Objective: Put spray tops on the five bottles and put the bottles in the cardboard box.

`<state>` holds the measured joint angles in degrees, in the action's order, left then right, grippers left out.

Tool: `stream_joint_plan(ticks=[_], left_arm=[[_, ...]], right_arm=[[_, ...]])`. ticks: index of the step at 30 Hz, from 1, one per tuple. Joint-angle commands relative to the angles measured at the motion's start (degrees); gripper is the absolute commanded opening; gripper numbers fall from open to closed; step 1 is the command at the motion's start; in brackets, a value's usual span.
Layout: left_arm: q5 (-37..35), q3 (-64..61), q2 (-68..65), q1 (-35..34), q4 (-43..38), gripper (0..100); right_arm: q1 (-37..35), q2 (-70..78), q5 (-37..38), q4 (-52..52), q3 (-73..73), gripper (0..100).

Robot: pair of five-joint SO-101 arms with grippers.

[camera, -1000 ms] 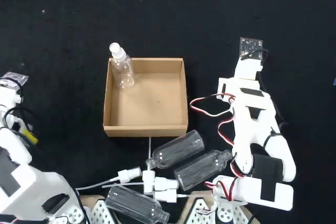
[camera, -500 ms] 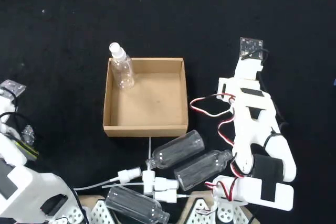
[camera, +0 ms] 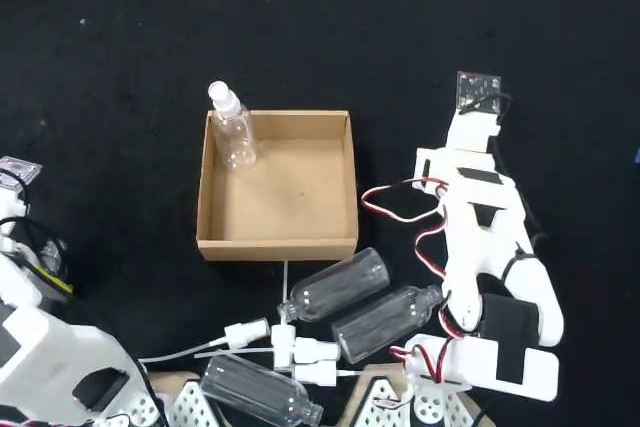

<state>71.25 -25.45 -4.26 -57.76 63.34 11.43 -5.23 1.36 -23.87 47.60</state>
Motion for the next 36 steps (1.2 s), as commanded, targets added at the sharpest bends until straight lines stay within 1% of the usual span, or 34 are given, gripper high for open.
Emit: stream_joint_plan(ticks=[1,7,13,15,16,18,19,20,22,23,24,27,30,32,36], left_arm=[[-2.20,2.33,1.76,3.03,-0.26,26],[-2.02,1.36,2.20,3.38,-0.44,25],[-1.67,0.75,1.32,1.89,-0.35,25],[-1.67,0.75,1.49,1.71,-0.35,20],[-1.76,0.75,1.49,1.71,-0.35,15],[-2.20,1.01,1.58,1.98,-0.26,3],[-2.29,1.10,1.58,2.07,-0.26,3],[-2.29,1.27,1.58,2.07,0.35,6],[-2.37,2.07,1.58,2.24,2.99,4],[-3.16,2.86,1.58,2.68,4.75,2],[-5.01,4.09,1.58,3.12,6.51,3],[-12.40,9.01,2.11,4.70,10.90,3],[-18.02,11.12,6.24,6.64,11.87,3],[-20.57,10.07,10.64,8.66,12.22,3],[-27.43,1.45,22.24,13.32,11.60,3]], right_arm=[[0.18,-0.31,0.09,0.53,-2.51,19.4],[0.18,-0.31,0.09,0.53,-2.51,19.4],[0.18,-0.31,0.09,0.53,-2.51,19.4],[0.18,-0.31,0.09,0.53,-2.59,19.4],[0.18,-0.31,0.09,0.53,-2.59,19.4],[0.18,-0.31,0.09,0.53,-2.59,19.4],[0.18,-0.31,0.09,0.44,-2.59,19.4],[0.18,-0.31,0.09,0.35,-2.59,19.4],[0.18,-0.31,0.09,0.35,-2.59,19.4],[0.18,-0.31,0.09,0.44,-2.59,19.4],[0.18,-0.31,0.09,0.53,-2.59,19.4],[0.18,-0.31,0.09,0.62,-2.68,19.4],[0.18,-0.31,0.09,0.62,-2.68,19.4],[0.18,-0.31,0.09,0.62,-2.59,19.4],[0.18,-0.40,0.00,0.53,-2.59,19.4]])
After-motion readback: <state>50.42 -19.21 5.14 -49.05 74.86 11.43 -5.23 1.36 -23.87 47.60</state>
